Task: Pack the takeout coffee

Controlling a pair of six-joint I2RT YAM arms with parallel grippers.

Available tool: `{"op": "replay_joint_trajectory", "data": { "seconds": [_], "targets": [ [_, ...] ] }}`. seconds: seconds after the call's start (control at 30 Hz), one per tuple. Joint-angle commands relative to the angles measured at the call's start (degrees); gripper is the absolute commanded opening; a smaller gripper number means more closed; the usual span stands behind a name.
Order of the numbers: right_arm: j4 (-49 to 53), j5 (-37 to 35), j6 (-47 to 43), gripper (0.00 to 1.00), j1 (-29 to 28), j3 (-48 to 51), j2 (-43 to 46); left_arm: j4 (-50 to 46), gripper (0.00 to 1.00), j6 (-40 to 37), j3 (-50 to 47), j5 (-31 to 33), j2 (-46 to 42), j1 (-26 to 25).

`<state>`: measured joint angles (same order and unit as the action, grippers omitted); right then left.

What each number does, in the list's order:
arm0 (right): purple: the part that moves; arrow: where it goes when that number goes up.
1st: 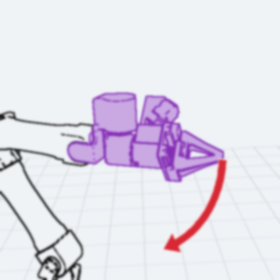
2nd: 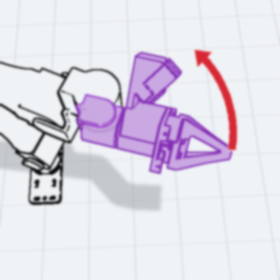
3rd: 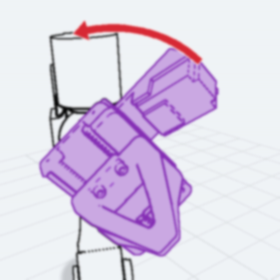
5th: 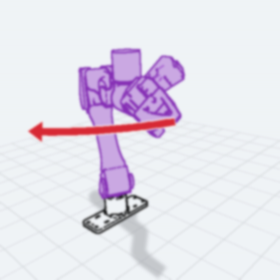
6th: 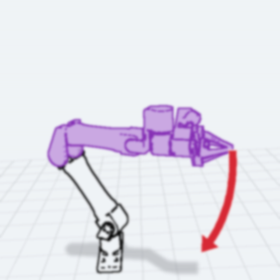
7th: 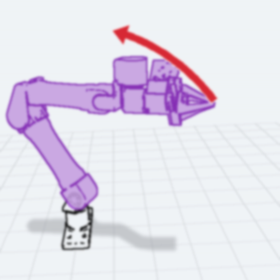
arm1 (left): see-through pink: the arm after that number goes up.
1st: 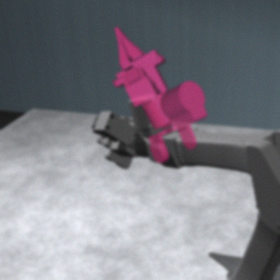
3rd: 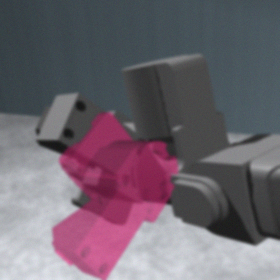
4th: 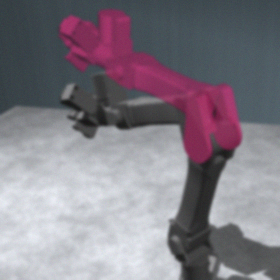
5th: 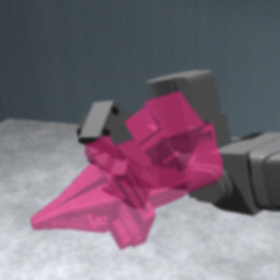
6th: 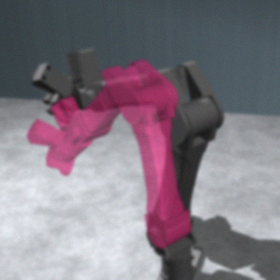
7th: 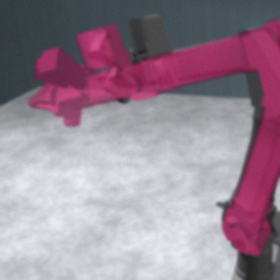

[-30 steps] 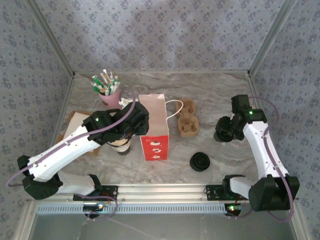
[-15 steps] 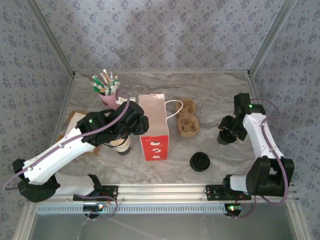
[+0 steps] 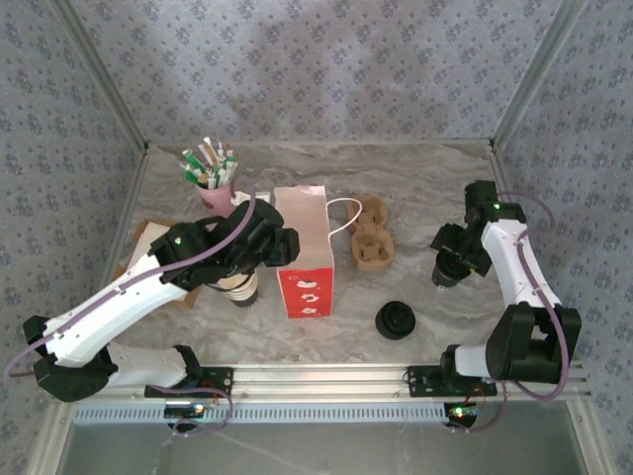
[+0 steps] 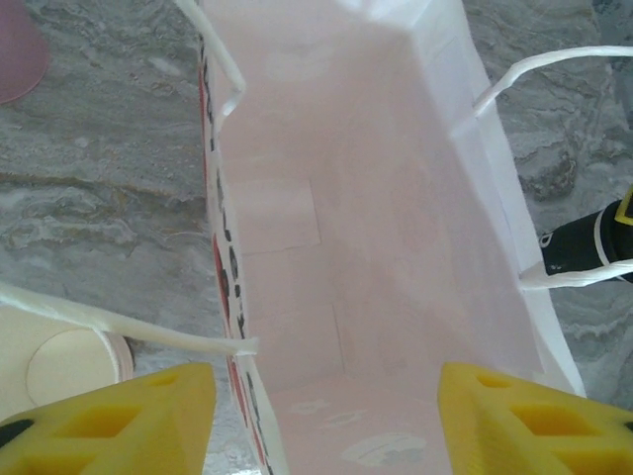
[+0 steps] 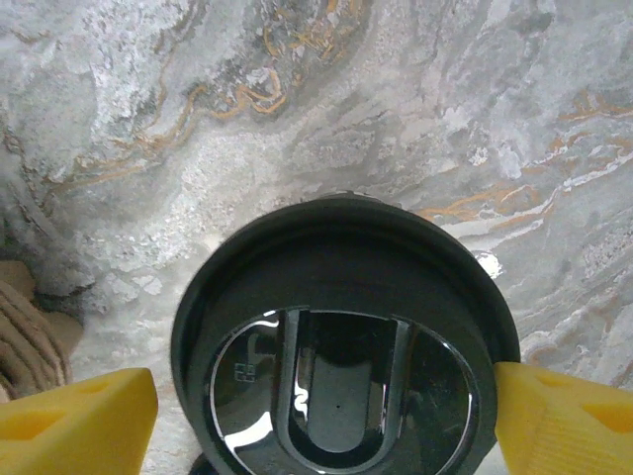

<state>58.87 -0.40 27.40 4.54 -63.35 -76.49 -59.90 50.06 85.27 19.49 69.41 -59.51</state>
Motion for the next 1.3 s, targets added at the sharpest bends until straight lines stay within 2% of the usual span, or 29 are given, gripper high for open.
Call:
{"op": "replay_joint_trajectory", "data": {
  "seconds": [0.0,0.07,0.33,0.43,0.57,0.77,0.97,1.17,1.27],
  "targets": [
    [2.0,1.0,-0.5,0.92,0.4,-2.3,1.7,2.4,0.65,-1.7,0.1,-1.5,-1.6,0.3],
    [2.2,1.3,-0.5,1.0,0.4,-2.8,2.8,3.1,0.68,-2.2,0.2,-2.0,-1.9,0.2],
    [3.2,2.8,-3.4,1.0,-0.2,-6.5,6.8,5.1,0.79,-5.4,1.0,-1.3,-3.7,0.2],
    [3.1,2.3,-4.8,1.0,-4.5,-7.9,8.9,5.7,0.83,-7.9,1.1,0.3,-5.3,0.2],
    [2.8,0.3,-6.4,0.97,-13.1,-10.3,8.6,4.1,0.99,-11.6,0.8,6.1,-8.6,0.3],
    [0.4,-0.3,-7.5,0.85,-22.7,-13.0,2.2,4.4,0.99,-14.5,-2.1,5.8,-13.3,3.6],
    [-1.3,0.4,-8.6,0.75,-26.1,-17.4,-7.8,6.0,1.0,-17.5,-6.4,-0.4,-13.7,10.2],
    [-1.6,1.1,-9.9,0.71,-26.9,-21.8,-16.6,11.0,0.99,-21.4,-9.5,-16.0,-13.1,22.3],
    [-0.8,0.4,-10.1,0.69,-27.2,-24.3,-20.5,11.5,0.99,-23.0,-8.3,-20.4,-11.0,25.1]
  ]
}}
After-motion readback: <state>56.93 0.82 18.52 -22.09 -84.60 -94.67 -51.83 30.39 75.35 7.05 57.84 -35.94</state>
